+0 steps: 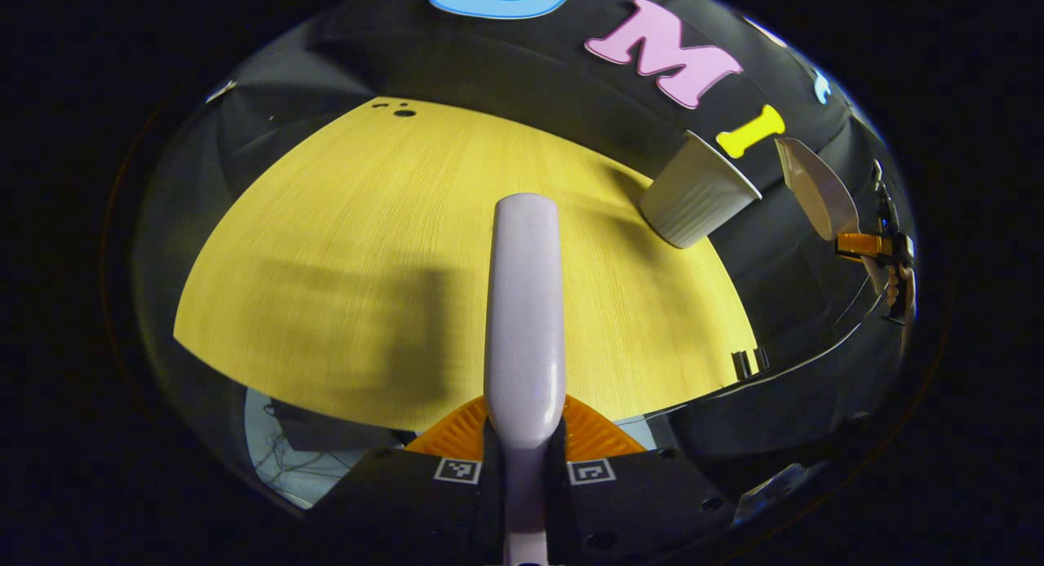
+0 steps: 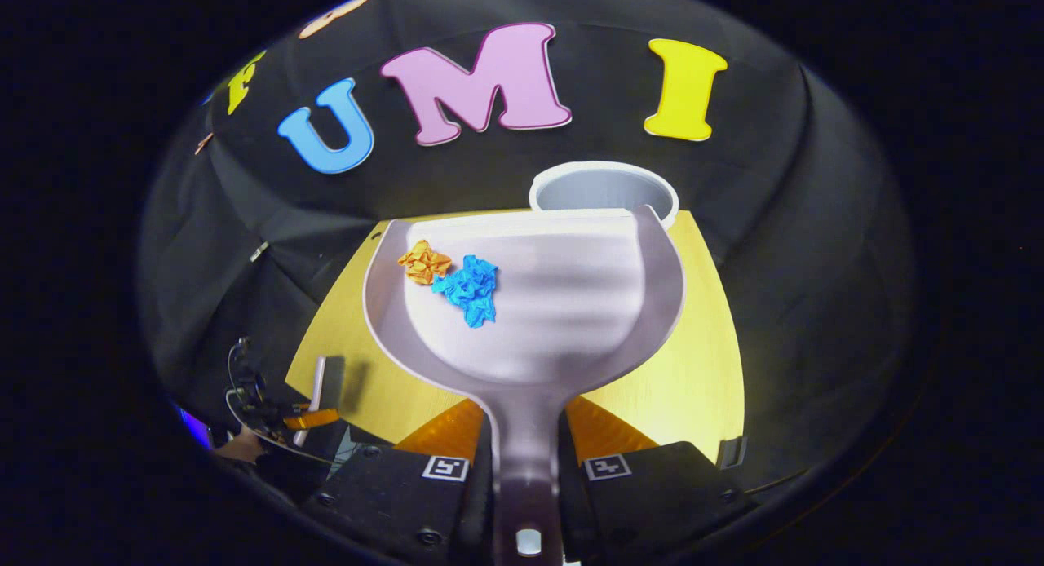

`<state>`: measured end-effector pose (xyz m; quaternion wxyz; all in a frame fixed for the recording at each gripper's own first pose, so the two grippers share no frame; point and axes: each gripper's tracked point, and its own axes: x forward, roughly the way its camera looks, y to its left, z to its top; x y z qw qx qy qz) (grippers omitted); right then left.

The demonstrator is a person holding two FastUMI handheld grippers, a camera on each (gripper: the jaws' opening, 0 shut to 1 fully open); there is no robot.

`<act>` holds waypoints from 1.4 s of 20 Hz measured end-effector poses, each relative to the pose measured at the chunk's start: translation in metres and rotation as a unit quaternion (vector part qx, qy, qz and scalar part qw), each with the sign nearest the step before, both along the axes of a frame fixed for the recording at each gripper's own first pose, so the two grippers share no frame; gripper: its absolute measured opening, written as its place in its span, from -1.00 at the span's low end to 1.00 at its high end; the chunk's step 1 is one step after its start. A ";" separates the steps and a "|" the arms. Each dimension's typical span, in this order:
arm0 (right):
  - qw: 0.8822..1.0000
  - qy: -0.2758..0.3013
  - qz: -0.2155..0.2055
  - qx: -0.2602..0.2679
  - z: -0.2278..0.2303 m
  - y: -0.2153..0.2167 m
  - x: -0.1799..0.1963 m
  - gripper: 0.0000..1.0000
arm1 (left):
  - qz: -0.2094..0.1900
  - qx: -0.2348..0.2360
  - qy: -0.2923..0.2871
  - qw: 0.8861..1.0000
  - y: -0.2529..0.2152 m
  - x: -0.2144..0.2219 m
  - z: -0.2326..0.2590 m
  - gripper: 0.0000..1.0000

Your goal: Pick up the small broom and dustpan from the desktop, sweep the trash into the dustpan with the broom, and then empty the trash into the garbage bin.

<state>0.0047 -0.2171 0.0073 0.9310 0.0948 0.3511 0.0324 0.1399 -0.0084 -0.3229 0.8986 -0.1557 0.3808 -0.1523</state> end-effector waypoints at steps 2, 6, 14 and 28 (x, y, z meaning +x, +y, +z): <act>1.000 -0.003 -0.013 -0.005 0.004 -0.021 0.024 -0.27 | 0.007 0.003 0.006 1.000 0.002 0.002 0.004 -0.51; 0.998 0.006 -0.049 -0.028 -0.008 -0.067 0.070 -0.27 | 0.023 0.029 0.003 0.999 0.011 0.008 0.014 -0.52; 0.984 0.013 -0.117 -0.138 -0.029 -0.128 0.145 -0.27 | 0.051 0.025 0.009 0.998 0.029 0.028 0.028 -0.48; 0.879 -0.012 -0.137 -0.457 -0.019 -0.183 0.186 -0.27 | 0.037 0.060 0.014 0.997 0.062 0.053 0.044 -0.51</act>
